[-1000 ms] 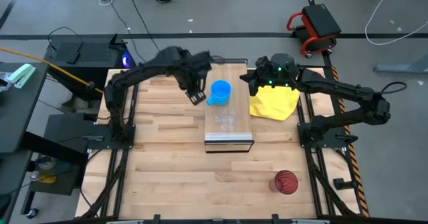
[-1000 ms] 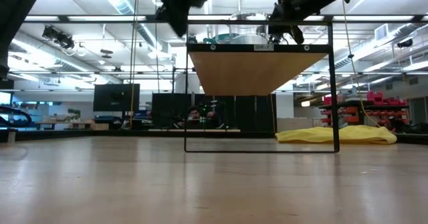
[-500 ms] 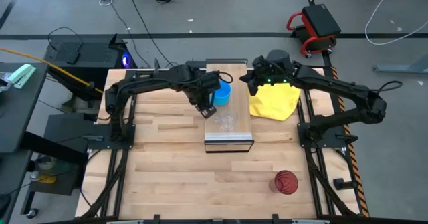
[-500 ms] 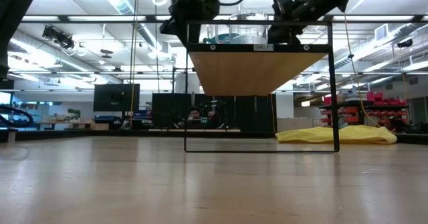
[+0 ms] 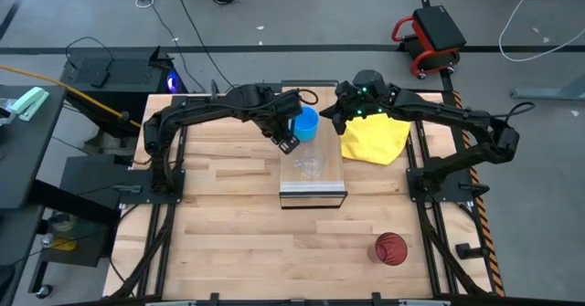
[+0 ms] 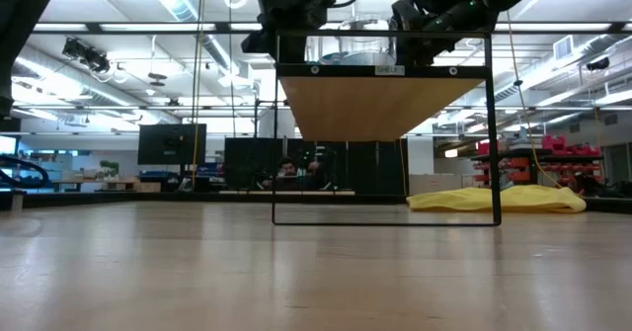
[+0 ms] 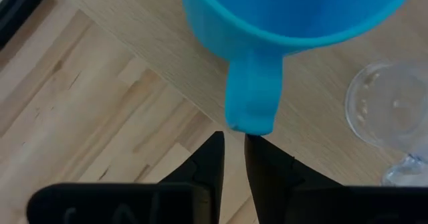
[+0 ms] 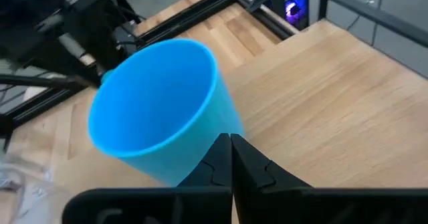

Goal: Stack small to large cups/mugs on shelf
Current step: Put the blue mug on the shelf

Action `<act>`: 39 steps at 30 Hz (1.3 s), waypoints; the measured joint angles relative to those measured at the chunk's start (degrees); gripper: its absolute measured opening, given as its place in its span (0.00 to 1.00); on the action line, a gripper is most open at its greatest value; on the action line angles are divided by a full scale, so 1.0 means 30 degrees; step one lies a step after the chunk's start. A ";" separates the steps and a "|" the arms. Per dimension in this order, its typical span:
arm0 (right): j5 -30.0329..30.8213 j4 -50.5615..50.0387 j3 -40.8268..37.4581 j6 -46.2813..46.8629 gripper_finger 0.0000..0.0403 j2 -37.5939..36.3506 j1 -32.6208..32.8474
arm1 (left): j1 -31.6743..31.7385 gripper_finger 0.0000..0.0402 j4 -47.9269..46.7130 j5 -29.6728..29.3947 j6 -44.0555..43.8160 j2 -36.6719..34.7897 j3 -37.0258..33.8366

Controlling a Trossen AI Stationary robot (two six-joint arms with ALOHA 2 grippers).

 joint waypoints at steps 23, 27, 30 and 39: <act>0.2625 -0.2344 -0.0028 -0.0081 0.00 -0.0842 0.3311 | 0.1114 0.16 0.0583 -0.0060 0.1507 0.0000 0.0000; 0.3488 -0.2376 -0.0028 -0.0203 0.00 -0.1091 0.3014 | 0.1260 0.15 -0.0125 -0.0061 0.1515 0.0000 0.0000; 0.3556 -0.2619 -0.0028 -0.0177 0.00 -0.1258 0.2652 | 0.1266 0.14 -0.0921 -0.0068 0.1522 0.0000 0.0000; 0.3879 -0.1936 -0.0028 -0.0144 0.00 -0.1171 0.2025 | 0.1484 0.14 0.0174 -0.0853 0.1581 0.0000 0.0000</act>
